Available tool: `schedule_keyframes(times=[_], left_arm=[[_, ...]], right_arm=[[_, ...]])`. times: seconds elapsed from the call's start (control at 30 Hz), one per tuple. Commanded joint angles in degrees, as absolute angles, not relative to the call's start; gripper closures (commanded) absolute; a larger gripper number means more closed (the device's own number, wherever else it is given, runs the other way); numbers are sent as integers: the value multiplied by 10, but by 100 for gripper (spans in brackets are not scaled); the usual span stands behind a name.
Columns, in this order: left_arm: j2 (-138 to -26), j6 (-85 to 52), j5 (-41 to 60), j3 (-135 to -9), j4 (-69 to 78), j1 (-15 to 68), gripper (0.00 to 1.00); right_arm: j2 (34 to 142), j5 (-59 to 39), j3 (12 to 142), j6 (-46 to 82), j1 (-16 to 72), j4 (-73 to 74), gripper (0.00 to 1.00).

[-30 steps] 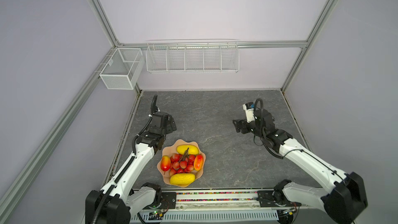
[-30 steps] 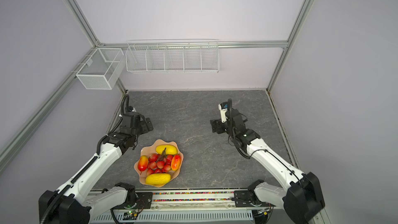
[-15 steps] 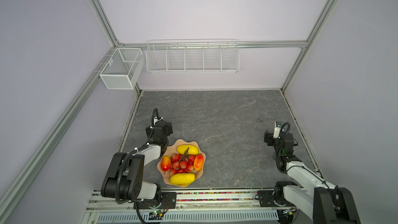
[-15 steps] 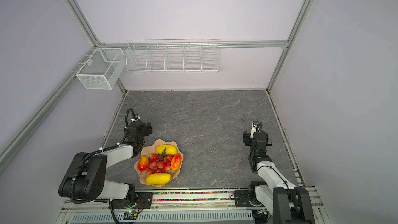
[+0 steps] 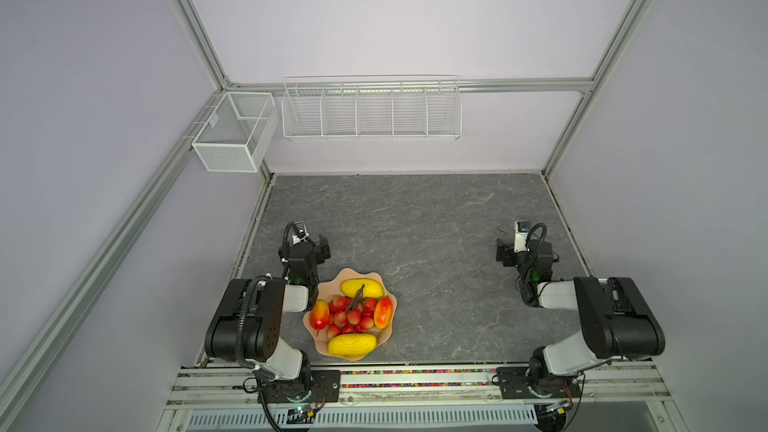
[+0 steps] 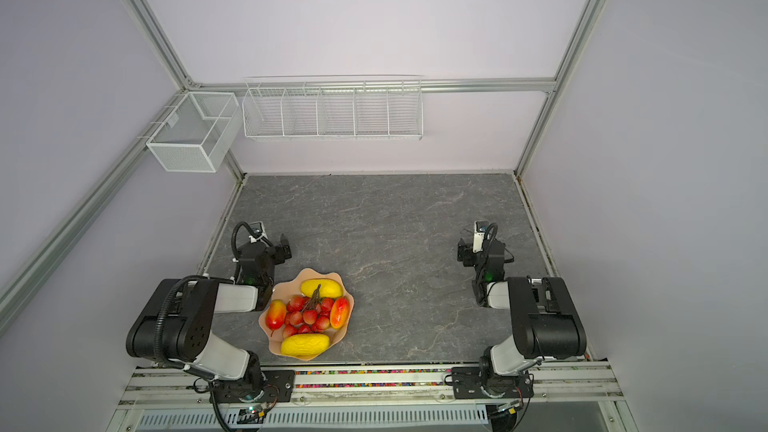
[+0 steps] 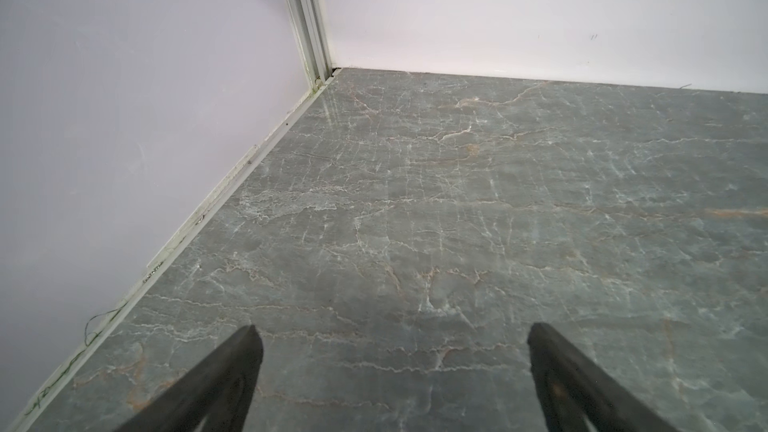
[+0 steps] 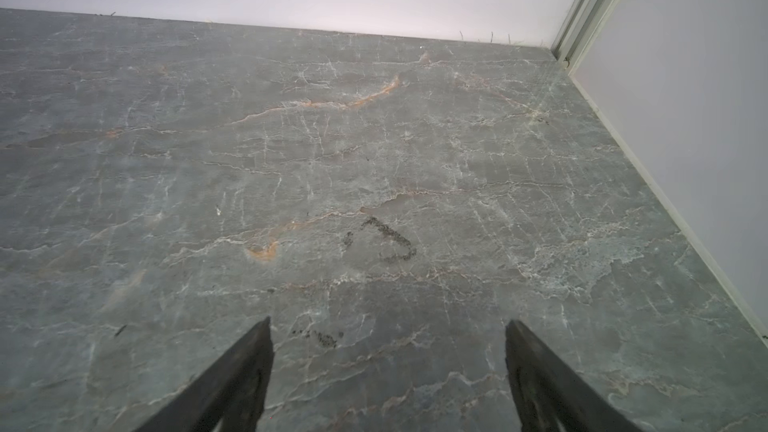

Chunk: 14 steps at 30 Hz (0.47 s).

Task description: Place and organize the fake fruits in the fruit bowl

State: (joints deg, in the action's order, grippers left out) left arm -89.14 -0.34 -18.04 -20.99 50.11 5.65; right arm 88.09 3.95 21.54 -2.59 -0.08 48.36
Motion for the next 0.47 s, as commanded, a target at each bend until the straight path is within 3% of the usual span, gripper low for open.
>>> schedule_keyframes(times=[0.0, 0.43], left_arm=[[-889, -3, -166, -224, 522, 49, 1], [-890, -6, -174, -224, 521, 49, 1]], right_arm=[[880, 24, 217, -22, -4, 511, 12], [875, 13, 222, -19, -9, 490, 12]])
